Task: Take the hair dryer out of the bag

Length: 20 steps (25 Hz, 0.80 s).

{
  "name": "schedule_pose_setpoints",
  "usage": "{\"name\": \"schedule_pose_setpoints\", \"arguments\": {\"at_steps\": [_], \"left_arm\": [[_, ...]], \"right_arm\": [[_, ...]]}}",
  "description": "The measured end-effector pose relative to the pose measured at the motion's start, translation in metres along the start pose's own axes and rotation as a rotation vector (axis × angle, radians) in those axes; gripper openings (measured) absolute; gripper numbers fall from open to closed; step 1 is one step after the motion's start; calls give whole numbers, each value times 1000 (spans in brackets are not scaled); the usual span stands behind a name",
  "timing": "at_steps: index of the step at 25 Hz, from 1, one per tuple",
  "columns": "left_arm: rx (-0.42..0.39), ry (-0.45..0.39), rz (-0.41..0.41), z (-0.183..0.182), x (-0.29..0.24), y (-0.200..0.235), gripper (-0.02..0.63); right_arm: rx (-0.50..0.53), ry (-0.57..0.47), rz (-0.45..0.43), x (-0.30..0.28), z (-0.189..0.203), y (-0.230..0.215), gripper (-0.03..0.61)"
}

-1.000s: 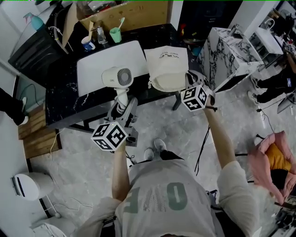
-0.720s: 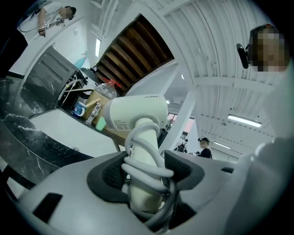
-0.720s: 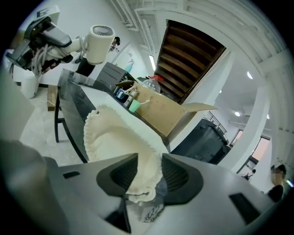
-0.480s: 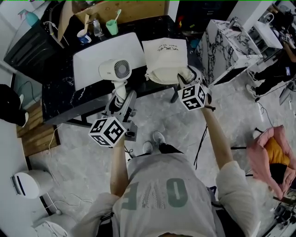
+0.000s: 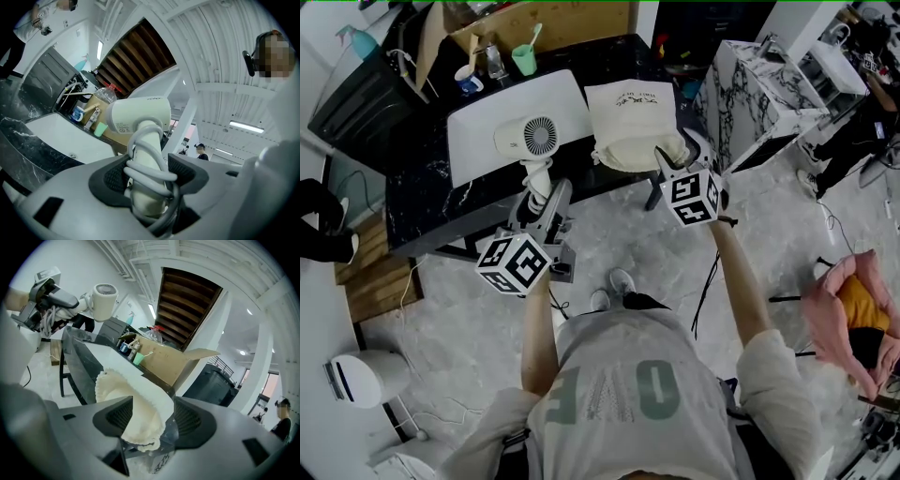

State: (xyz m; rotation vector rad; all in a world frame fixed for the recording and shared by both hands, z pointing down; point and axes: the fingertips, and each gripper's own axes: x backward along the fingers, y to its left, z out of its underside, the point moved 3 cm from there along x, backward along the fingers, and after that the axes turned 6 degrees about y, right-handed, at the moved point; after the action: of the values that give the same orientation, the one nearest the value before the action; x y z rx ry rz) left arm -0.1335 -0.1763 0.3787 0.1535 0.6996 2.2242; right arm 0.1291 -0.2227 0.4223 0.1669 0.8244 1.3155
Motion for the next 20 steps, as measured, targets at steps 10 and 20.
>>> {"name": "schedule_pose_setpoints", "arguments": {"at_steps": [10,20], "left_arm": [[-58,-53,-10,-22,-1,-11,261],[-192,-192,-118,-45,18,-23,261]], "right_arm": [[-61,-201,73,38,-73,-27,262],[-567,-488,9,99,-123,3,132]]}}
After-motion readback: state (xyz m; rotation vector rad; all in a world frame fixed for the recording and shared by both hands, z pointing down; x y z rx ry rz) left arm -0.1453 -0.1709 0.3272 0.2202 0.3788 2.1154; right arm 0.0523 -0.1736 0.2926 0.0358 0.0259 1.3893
